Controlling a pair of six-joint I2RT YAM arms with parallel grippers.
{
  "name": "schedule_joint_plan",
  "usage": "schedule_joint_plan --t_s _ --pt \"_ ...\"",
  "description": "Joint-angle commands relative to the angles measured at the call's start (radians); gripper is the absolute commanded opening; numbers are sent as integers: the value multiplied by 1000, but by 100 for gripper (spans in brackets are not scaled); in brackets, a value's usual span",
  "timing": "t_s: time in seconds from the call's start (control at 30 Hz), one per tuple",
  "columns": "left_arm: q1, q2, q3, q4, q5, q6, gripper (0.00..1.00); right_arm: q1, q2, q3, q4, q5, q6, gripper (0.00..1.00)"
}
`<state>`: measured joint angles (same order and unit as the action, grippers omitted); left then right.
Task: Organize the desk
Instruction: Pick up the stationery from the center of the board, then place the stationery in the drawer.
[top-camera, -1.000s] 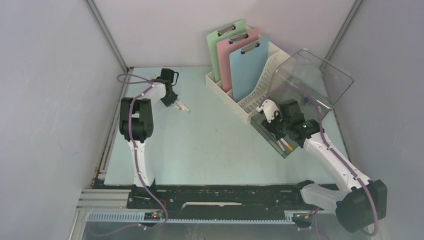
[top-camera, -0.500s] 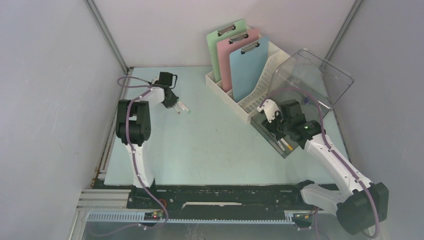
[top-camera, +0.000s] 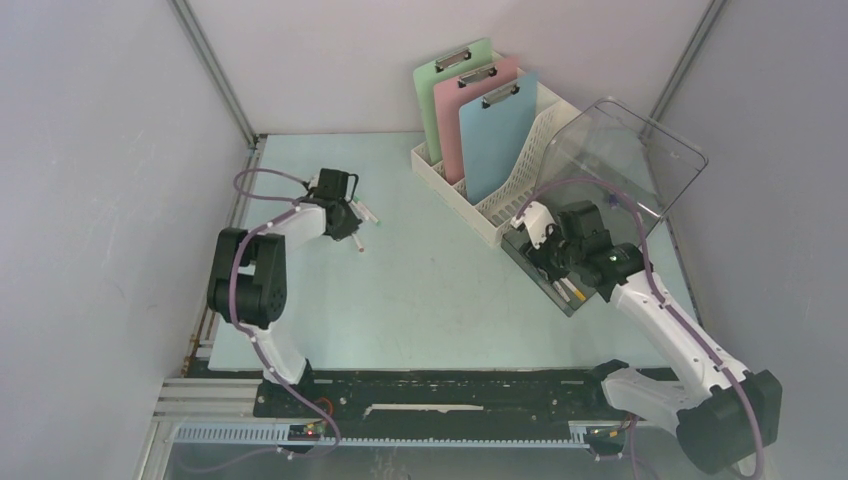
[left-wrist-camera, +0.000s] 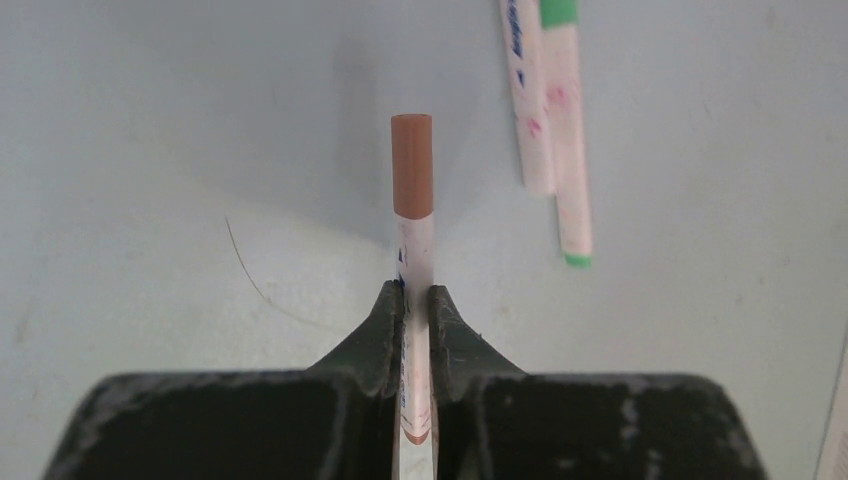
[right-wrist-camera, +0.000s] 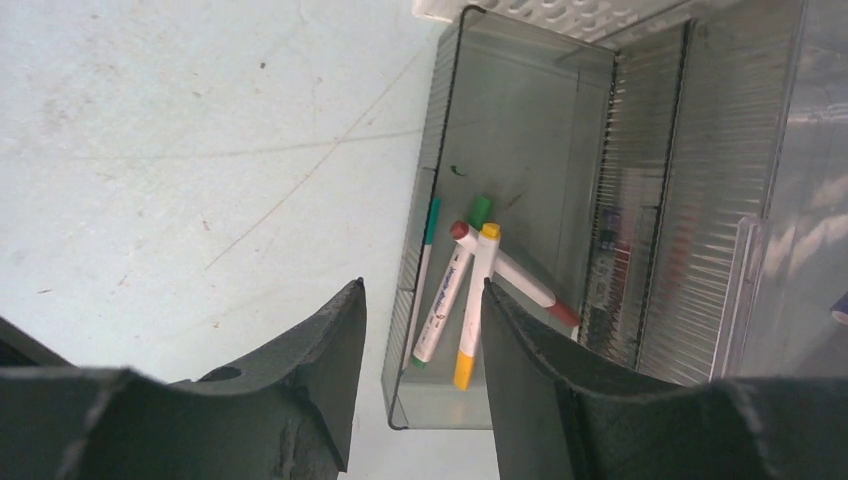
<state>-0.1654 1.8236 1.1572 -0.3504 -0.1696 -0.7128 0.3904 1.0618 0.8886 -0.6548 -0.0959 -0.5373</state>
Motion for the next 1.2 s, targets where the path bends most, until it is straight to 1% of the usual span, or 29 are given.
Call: schedule_joint_plan --t_s 0.0,0.13,0.3,0.4,0.53,0.63,0.73,0.87,1.0,1.17 --pt "-42 -155 -117 147 34 47 0 19 -71 3 15 -63 -1 53" --pt "-68 -301 -292 309 107 53 0 20 -115 3 18 -128 11 53" --pt "-95 -462 -546 602 281 50 0 21 -126 6 5 -272 34 54" --pt "-116 -538 -668 786 369 31 0 23 -111 24 -15 -338 53 54" --pt "-169 -624 -778 985 415 18 0 21 -118 33 -20 -381 69 54" --pt "-229 -658 -821 1091 426 18 0 9 -138 37 -21 -441 77 54" --pt "-313 -672 -850 1202 422 19 0 -15 -150 44 -37 -550 82 54" --pt "-425 -669 -860 1321 388 32 0 -41 -143 57 -57 -662 92 54" --pt "-538 -660 -837 1367 331 62 0 -56 -137 65 -53 -721 114 54" --pt "-674 -643 -802 1376 213 119 0 -70 -135 71 -40 -788 152 54"
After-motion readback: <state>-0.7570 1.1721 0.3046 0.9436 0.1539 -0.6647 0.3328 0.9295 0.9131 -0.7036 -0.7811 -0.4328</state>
